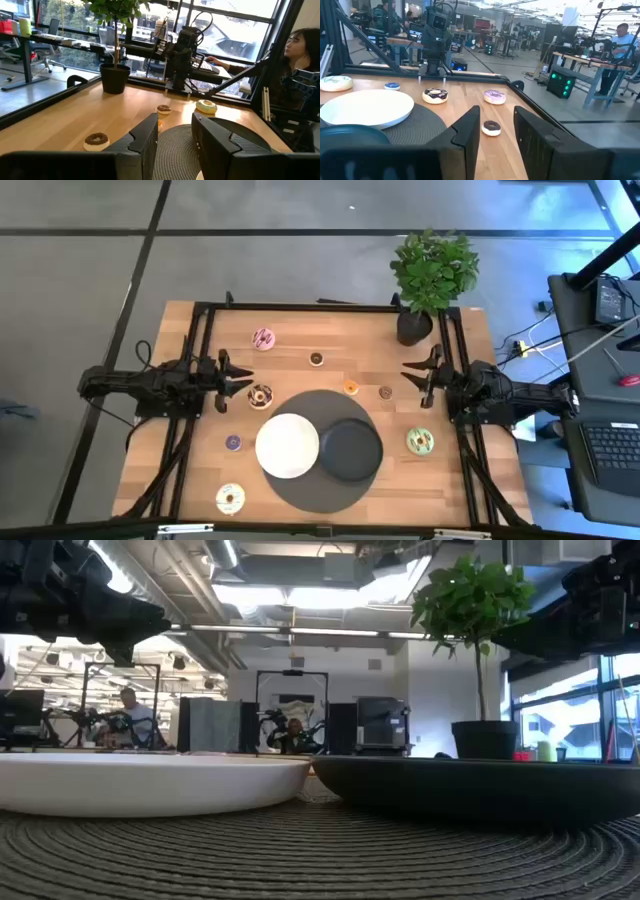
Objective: Pick & Place donuts
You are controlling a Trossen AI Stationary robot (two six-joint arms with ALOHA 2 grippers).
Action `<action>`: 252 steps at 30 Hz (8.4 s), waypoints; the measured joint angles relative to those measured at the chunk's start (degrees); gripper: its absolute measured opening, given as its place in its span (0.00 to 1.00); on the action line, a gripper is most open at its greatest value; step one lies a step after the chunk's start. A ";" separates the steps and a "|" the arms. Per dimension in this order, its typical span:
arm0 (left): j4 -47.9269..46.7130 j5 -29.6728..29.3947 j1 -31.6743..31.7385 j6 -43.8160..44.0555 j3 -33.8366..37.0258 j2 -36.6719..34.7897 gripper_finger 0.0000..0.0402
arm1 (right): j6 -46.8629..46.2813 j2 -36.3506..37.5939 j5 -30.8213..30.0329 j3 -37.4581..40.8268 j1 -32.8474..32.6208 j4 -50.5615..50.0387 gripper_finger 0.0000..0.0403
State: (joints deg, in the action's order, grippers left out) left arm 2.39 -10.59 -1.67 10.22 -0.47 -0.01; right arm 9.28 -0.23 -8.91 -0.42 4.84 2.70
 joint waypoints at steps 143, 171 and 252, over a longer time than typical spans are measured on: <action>0.06 -0.64 0.00 -0.02 -0.01 0.00 0.29 | -6.54 0.00 0.02 0.02 -0.01 0.04 0.30; 6.03 -0.90 0.00 -0.50 -0.02 0.00 0.29 | -27.06 -0.57 -4.01 0.01 0.02 0.48 0.35; 5.11 -9.44 0.02 -0.50 0.00 0.00 0.45 | -44.85 -77.83 7.55 -34.38 5.66 -33.55 0.27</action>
State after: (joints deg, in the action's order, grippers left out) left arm 7.51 -20.03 -1.65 9.72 -0.47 -0.01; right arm -35.57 -78.06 -1.36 -34.81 10.50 -30.85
